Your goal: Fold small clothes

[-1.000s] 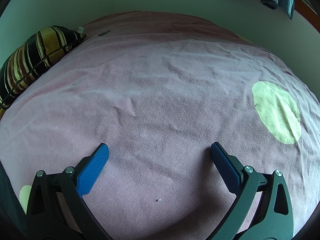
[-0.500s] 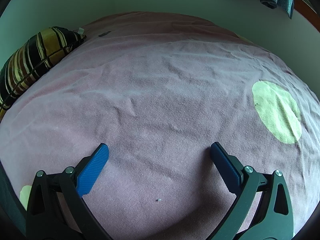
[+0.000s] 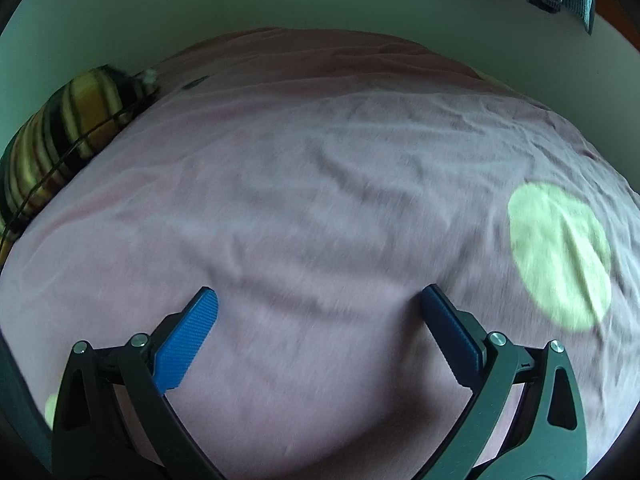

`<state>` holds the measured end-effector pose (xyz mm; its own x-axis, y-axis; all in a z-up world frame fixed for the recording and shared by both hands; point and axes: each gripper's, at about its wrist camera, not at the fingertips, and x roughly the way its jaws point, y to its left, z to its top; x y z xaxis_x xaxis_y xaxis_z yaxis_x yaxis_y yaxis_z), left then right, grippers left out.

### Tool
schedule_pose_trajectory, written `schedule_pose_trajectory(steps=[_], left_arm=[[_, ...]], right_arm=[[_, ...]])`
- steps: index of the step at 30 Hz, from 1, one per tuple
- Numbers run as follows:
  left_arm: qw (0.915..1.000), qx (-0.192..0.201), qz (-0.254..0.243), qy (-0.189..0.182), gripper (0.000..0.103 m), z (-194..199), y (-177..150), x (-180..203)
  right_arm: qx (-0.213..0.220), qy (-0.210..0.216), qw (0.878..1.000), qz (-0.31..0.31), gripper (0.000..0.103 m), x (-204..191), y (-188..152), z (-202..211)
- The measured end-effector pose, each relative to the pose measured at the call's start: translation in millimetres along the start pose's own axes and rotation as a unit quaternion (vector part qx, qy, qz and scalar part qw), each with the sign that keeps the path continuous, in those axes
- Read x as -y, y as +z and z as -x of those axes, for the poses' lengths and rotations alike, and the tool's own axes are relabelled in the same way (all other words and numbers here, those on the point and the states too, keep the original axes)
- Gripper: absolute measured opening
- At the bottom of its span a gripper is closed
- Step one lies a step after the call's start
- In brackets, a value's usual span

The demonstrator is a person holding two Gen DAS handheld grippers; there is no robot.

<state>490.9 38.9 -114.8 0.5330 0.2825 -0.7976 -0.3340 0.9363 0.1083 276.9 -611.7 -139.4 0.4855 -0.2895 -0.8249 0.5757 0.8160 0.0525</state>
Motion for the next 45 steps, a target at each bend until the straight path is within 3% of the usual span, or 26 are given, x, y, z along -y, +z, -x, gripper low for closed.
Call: schedule_pose_trajectory(steps=[4, 7, 9, 11, 13, 14, 16, 18, 20, 23, 27, 31, 33, 36, 39, 43, 45], left_arm=[[0.9993, 0.005, -0.025, -0.027, 0.101, -21, 25, 14], [0.9985, 0.021, -0.006, -0.05, 0.101, -25, 19, 16], [0.9982, 0.011, -0.001, -0.058, 0.101, -31, 21, 19], [0.9982, 0.015, 0.0, -0.059, 0.101, -32, 23, 25], [0.9983, 0.009, -0.005, -0.058, 0.101, -33, 30, 32], [0.9985, 0.018, -0.01, -0.052, 0.101, -31, 38, 34], [0.9976, 0.062, -0.03, 0.003, 0.101, -17, 59, 36], [0.9913, 0.113, -0.044, 0.051, 0.101, 5, 78, 37], [0.9865, 0.147, -0.044, 0.057, 0.101, 37, 94, 32], [0.9847, 0.162, -0.048, 0.041, 0.101, 86, 93, 26], [0.9795, 0.173, -0.1, 0.026, 0.101, 145, 42, 15], [0.9807, 0.155, -0.116, -0.029, 0.101, 183, -37, -1], [0.979, 0.15, -0.13, -0.047, 0.101, 200, -79, -7], [0.9751, 0.138, -0.162, -0.062, 0.101, 223, -139, -16], [0.9693, 0.131, -0.179, -0.106, 0.101, 267, -199, -32], [0.9729, 0.106, -0.145, -0.146, 0.101, 296, -249, -56], [0.9748, 0.105, -0.135, -0.143, 0.101, 309, -270, -62]], right_arm=[[0.004, 0.003, 1.0, -0.002, 0.099, 0, -2, 0], [0.01, 0.018, 1.0, -0.014, 0.099, 6, -3, 1], [0.019, 0.016, 1.0, -0.016, 0.099, 11, 2, 2], [0.049, 0.01, 0.999, -0.011, 0.099, 7, 16, 17], [0.107, -0.008, 0.994, 0.004, 0.099, 0, 27, 46], [0.135, -0.014, 0.991, 0.013, 0.099, -1, 31, 61], [0.202, -0.034, 0.978, 0.028, 0.099, 1, 41, 101], [0.247, -0.031, 0.968, 0.036, 0.099, 10, 52, 139], [0.261, -0.009, 0.965, 0.036, 0.099, 18, 46, 173], [0.256, 0.024, 0.965, 0.046, 0.099, 28, 6, 222], [0.206, 0.069, 0.974, 0.062, 0.099, 46, -76, 249], [0.154, 0.093, 0.98, 0.085, 0.099, 57, -157, 263], [0.149, 0.096, 0.98, 0.09, 0.099, 60, -188, 278], [0.148, 0.118, 0.977, 0.101, 0.099, 61, -222, 301], [0.143, 0.129, 0.975, 0.108, 0.099, 58, -247, 320], [0.123, 0.158, 0.974, 0.105, 0.099, 56, -279, 337], [0.117, 0.166, 0.974, 0.1, 0.099, 57, -290, 341]])
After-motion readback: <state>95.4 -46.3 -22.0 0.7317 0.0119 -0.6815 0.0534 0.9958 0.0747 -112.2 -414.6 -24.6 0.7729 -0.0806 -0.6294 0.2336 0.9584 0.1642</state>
